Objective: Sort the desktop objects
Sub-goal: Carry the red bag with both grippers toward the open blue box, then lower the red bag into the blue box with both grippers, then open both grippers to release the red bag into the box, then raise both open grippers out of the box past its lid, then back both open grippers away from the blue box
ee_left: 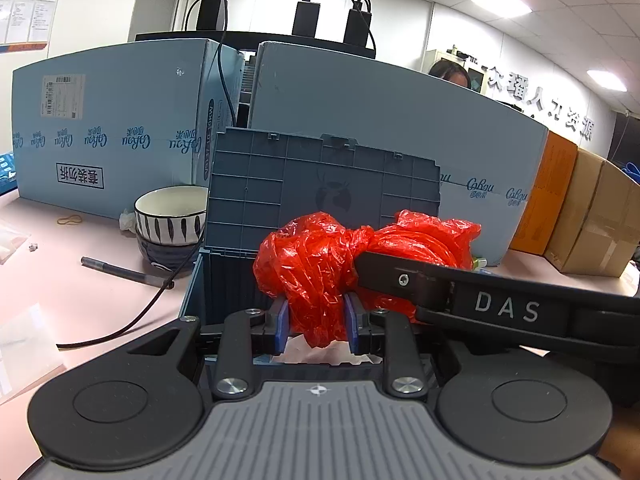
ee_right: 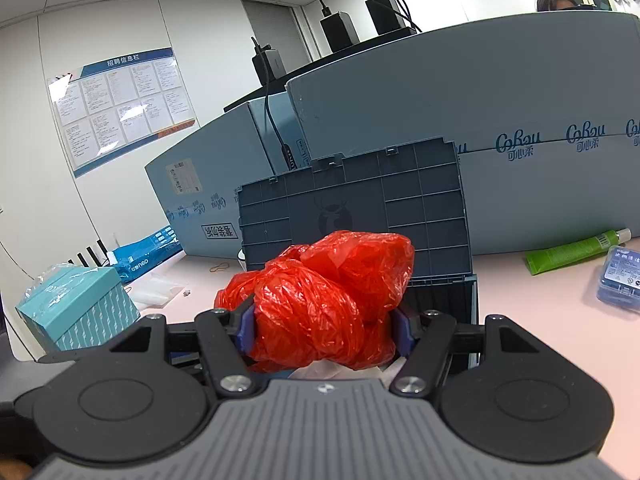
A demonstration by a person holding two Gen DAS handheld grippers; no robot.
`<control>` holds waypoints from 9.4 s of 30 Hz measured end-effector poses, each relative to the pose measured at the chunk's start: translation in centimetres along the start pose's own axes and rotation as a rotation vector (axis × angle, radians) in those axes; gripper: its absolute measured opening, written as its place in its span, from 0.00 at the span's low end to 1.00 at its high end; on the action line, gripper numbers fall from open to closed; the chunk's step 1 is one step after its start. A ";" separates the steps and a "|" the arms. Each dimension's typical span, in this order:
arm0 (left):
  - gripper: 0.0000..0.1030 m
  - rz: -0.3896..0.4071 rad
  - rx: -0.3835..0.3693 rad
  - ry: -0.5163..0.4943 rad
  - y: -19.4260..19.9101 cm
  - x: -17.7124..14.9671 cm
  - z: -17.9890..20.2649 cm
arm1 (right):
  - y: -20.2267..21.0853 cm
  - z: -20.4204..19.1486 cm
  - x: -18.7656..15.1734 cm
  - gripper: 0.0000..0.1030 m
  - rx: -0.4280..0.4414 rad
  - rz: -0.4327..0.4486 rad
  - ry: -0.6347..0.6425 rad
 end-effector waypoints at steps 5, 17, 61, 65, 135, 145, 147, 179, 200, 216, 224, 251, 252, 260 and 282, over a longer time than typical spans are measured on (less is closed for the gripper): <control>0.22 -0.019 0.005 -0.004 -0.5 0.0 0.2 | -0.3 0.2 -0.1 0.65 -0.006 -0.013 -0.007; 0.22 -0.033 0.015 -0.022 -1.1 0.1 0.6 | -0.5 0.8 -0.3 0.66 0.002 -0.022 -0.016; 0.22 -0.089 0.086 -0.005 -2.4 -0.8 -0.1 | -2.9 1.4 -1.0 0.76 0.020 -0.102 0.025; 0.22 -0.104 0.090 -0.009 -2.5 -0.8 -0.2 | -3.0 1.3 -1.0 0.77 0.016 -0.111 0.033; 0.85 -0.046 0.155 0.078 -3.4 5.7 0.1 | -2.5 5.0 6.4 1.00 -0.090 -0.042 0.003; 0.85 -0.036 0.172 0.129 -5.4 6.1 -1.0 | -3.4 6.2 6.6 1.00 -0.008 0.024 -0.018; 0.85 -0.035 0.173 0.135 -5.6 6.1 -1.2 | -3.4 6.3 6.7 1.00 0.021 0.041 -0.027; 0.85 -0.019 0.163 0.134 -5.3 6.1 -0.7 | -3.2 6.1 6.3 1.00 0.141 0.023 -0.116; 0.85 -0.016 0.164 0.115 -4.5 5.8 -0.3 | -2.8 5.8 5.4 1.00 0.149 -0.012 -0.129; 0.85 -0.028 0.181 0.122 -3.8 5.2 -0.5 | -2.8 5.7 5.1 1.00 0.132 -0.027 -0.135; 0.85 -0.066 0.215 0.107 -4.0 4.7 -0.3 | -2.5 5.5 4.8 1.00 0.121 -0.030 -0.125; 0.91 -0.149 0.254 0.102 -2.5 2.7 0.1 | -1.3 5.0 3.7 1.00 0.082 -0.015 -0.098; 0.91 -0.153 0.254 0.105 -2.4 2.5 0.0 | -1.3 5.0 3.7 1.00 0.079 -0.015 -0.097; 0.91 -0.171 0.249 0.119 -0.7 1.1 -0.1 | -1.1 5.1 3.0 1.00 0.072 -0.022 -0.117; 0.91 -0.361 0.223 0.109 -0.9 -4.1 0.1 | -0.5 4.7 1.3 1.00 0.049 -0.027 -0.119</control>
Point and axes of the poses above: each gripper's, at about its wrist camera, not at the fingertips, and y roughly against the way its jaws point, z to its right, x to its top, the point moved 4 cm from there along -y, roughly the way its jaws point, and after that the axes turned 5 degrees about -z, right-handed, at the moved point
